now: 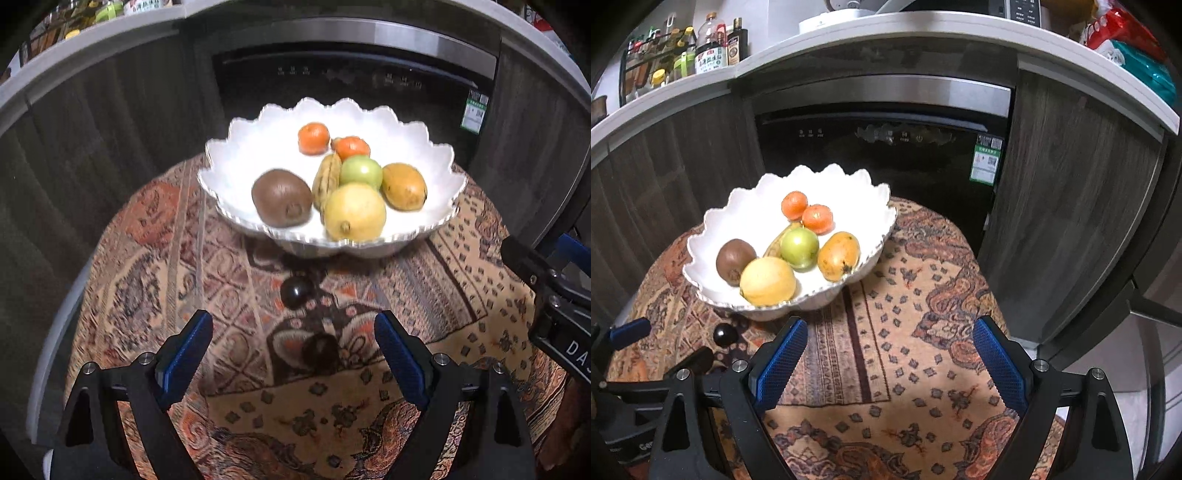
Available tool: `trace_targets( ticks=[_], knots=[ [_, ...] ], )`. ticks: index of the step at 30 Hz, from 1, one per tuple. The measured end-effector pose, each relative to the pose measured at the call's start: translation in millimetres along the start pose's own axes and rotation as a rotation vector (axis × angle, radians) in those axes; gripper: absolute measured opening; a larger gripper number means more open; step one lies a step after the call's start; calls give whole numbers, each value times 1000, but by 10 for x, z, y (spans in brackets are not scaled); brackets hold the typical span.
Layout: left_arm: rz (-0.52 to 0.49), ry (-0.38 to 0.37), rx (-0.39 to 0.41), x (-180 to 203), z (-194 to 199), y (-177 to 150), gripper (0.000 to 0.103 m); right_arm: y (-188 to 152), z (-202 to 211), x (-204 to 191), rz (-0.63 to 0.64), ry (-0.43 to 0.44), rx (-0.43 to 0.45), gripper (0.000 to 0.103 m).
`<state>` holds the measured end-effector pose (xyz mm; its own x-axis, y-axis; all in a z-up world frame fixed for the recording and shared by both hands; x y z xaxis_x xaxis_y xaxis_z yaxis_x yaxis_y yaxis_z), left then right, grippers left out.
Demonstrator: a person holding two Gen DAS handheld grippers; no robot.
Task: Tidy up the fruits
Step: 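Lower the left tool onto one dark plum while the right tool closes on the other plum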
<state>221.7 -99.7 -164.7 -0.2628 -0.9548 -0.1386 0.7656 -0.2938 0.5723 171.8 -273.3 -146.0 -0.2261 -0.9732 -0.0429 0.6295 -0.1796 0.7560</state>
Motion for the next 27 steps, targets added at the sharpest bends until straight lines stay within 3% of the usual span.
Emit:
trace_targets(
  ticks=[7,18,23,27],
  knots=[
    [15,-4,-37,22,-170,-140,80,-105,-82,-30,20,-6,-21,92],
    [26,-27,-70,114,-359,-259,56,-167,-187,-41,24,14,-57,92],
    [19,-52,-65,168,-379,-275,34,-193,-232,-25,12,28,-76,92],
    [6,-66,-49,201,-355,-292,27,-196,-247,-1,-3,29,-83,92]
  ],
)
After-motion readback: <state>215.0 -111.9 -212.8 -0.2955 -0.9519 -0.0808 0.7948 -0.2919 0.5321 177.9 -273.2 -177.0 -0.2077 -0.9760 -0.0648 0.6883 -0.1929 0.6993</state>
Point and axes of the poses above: each gripper's, at about its wrist camera, not at the fingertips, and z roughly against the way its jaws point, x to its right, y to its top, the point moved 1 cm from there along -z, roughly the way its jaws point, and after that the axes turned 5 degrees about y, right-handed, at the moved point
